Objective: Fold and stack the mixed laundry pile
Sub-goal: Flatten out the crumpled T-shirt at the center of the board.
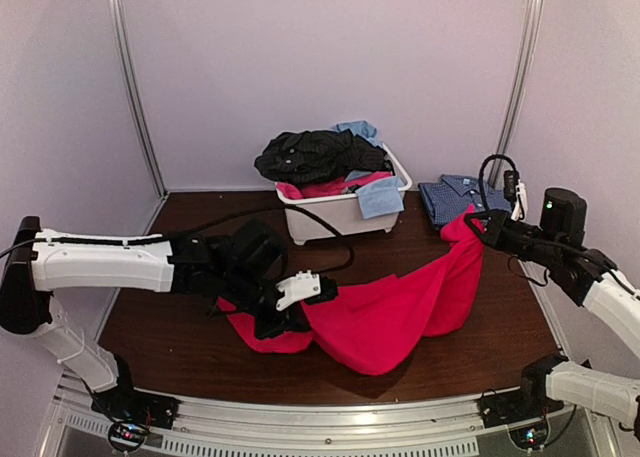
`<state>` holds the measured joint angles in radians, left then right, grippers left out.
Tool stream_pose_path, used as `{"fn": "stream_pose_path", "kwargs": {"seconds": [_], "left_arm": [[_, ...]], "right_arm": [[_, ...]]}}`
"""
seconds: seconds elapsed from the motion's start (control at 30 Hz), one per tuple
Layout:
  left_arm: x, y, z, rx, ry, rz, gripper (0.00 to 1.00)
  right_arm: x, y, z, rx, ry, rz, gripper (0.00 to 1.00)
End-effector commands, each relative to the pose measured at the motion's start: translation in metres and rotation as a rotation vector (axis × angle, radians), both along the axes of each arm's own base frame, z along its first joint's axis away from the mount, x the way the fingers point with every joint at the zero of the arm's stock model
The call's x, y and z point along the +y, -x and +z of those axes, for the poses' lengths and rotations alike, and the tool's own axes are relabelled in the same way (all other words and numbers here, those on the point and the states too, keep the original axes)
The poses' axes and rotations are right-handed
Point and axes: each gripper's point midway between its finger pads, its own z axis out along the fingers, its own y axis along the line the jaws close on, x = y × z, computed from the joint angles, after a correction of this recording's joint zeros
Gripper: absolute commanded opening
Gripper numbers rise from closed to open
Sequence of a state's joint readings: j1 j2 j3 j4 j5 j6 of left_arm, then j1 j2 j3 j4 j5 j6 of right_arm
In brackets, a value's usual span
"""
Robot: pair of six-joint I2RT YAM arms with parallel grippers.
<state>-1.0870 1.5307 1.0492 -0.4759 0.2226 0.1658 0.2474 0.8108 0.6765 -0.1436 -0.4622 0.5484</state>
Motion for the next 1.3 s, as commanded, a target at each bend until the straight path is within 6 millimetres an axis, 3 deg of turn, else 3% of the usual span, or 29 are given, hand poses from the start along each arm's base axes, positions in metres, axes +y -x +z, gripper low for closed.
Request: {"fn": "stream_pose_path", "kwargs": {"seconds": [0.0, 0.1, 0.2, 0.3, 0.37, 0.4, 0.5, 0.57, 0.8, 1.1, 1.27], "left_arm": [[0.013, -0.021, 0.032, 0.202, 0.107, 0.030, 0.00], [0.019, -0.068, 0.029, 0.280, 0.119, 0.116, 0.00], [0.031, -0.120, -0.001, 0.298, 0.088, 0.227, 0.00], [0.055, -0.166, -0.034, 0.247, -0.015, 0.384, 0.19], [0.057, -0.176, -0.029, 0.208, 0.003, 0.418, 0.27], [0.057, -0.179, -0.016, 0.172, 0.044, 0.441, 0.30], [0.058, -0.169, 0.022, 0.026, 0.191, 0.473, 0.34], [0.061, -0.151, 0.028, -0.045, 0.215, 0.463, 0.38], [0.072, -0.118, -0.024, 0.077, 0.171, 0.559, 0.39], [0.056, -0.084, -0.032, 0.120, 0.329, 0.628, 0.39], [0.052, -0.083, -0.047, 0.151, 0.334, 0.659, 0.38]], "right_arm": [[-0.016, 0.005, -0.025, 0.048, 0.041, -0.081, 0.00], [-0.016, -0.006, -0.033, 0.056, 0.043, -0.099, 0.00], [-0.014, -0.025, -0.044, 0.085, 0.045, -0.112, 0.00], [-0.006, -0.041, -0.062, 0.143, 0.051, -0.089, 0.00], [0.003, -0.047, -0.075, 0.180, 0.050, -0.049, 0.00], [0.006, -0.048, -0.081, 0.199, 0.045, -0.035, 0.00], [0.009, -0.046, -0.099, 0.250, 0.042, -0.018, 0.00], [0.008, -0.047, -0.097, 0.231, 0.037, -0.025, 0.00], [0.001, -0.045, -0.094, 0.217, 0.069, -0.052, 0.00], [0.001, -0.047, -0.088, 0.205, 0.070, -0.057, 0.00], [0.001, -0.047, -0.089, 0.206, 0.067, -0.057, 0.00]]}}
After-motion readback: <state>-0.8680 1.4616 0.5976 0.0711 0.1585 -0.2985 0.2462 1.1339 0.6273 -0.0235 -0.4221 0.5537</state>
